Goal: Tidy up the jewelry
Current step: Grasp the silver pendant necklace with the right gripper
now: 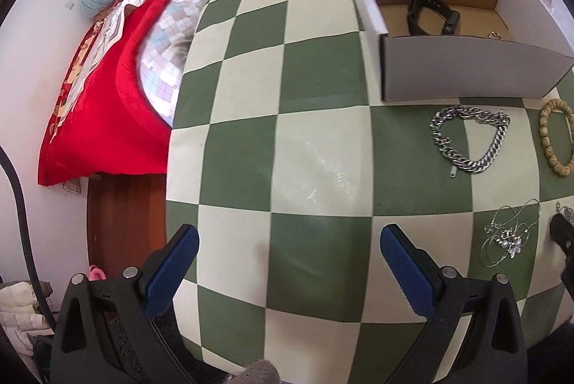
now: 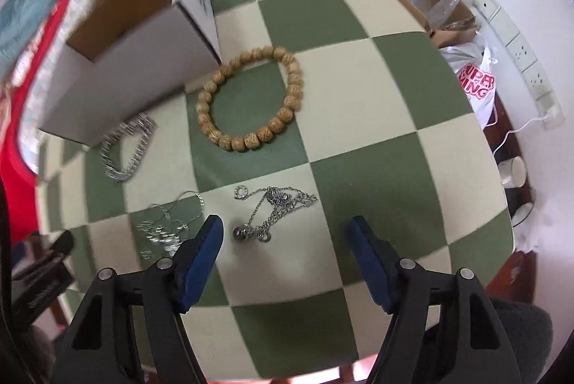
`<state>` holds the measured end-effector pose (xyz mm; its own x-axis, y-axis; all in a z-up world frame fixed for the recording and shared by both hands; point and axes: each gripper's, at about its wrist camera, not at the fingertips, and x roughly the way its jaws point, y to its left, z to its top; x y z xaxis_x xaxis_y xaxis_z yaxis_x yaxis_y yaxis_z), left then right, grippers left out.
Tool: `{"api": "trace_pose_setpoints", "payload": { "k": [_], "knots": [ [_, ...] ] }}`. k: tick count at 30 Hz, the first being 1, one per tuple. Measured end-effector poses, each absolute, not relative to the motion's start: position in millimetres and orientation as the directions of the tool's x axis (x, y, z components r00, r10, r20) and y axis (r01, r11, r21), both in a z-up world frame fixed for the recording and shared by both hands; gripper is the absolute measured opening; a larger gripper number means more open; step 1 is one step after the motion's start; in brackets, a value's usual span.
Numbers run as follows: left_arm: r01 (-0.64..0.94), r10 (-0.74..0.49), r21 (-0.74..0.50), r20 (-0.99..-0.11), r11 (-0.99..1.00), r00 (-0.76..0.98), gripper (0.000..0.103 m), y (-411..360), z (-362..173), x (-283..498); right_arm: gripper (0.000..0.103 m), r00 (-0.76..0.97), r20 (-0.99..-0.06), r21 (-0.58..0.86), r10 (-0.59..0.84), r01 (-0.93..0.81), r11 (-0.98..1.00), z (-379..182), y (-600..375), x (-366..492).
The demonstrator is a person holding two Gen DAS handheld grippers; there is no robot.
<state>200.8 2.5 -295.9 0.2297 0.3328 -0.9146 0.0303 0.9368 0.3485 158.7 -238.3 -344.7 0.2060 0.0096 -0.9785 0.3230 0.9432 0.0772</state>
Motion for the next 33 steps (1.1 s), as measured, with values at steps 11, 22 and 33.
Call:
{"api": "trace_pose_setpoints", "payload": {
  "k": [11, 22, 33],
  "knots": [
    [0.176, 0.053, 0.088, -0.979, 0.98, 0.194, 0.1, -57.2, -293.4, 188.7, 0.006, 0.247, -0.968, 0.05, -0.045, 0.364, 0.93, -336.3, -266.7, 142.3],
    [0.247, 0.025, 0.059, -0.99, 0.967, 0.138, 0.082, -108.5, -318.3, 179.0, 0.006, 0.223, -0.975, 0.084, -0.019, 0.441, 0.893, -338.0, -304.5, 122.1],
    [0.22, -0.036, 0.006, -0.982, 0.975, 0.186, 0.01, -98.8, -309.4, 174.9, 0.007, 0.176, -0.982, 0.014, -0.065, 0.416, 0.909, -339.6, -299.3, 133.4]
  ]
}}
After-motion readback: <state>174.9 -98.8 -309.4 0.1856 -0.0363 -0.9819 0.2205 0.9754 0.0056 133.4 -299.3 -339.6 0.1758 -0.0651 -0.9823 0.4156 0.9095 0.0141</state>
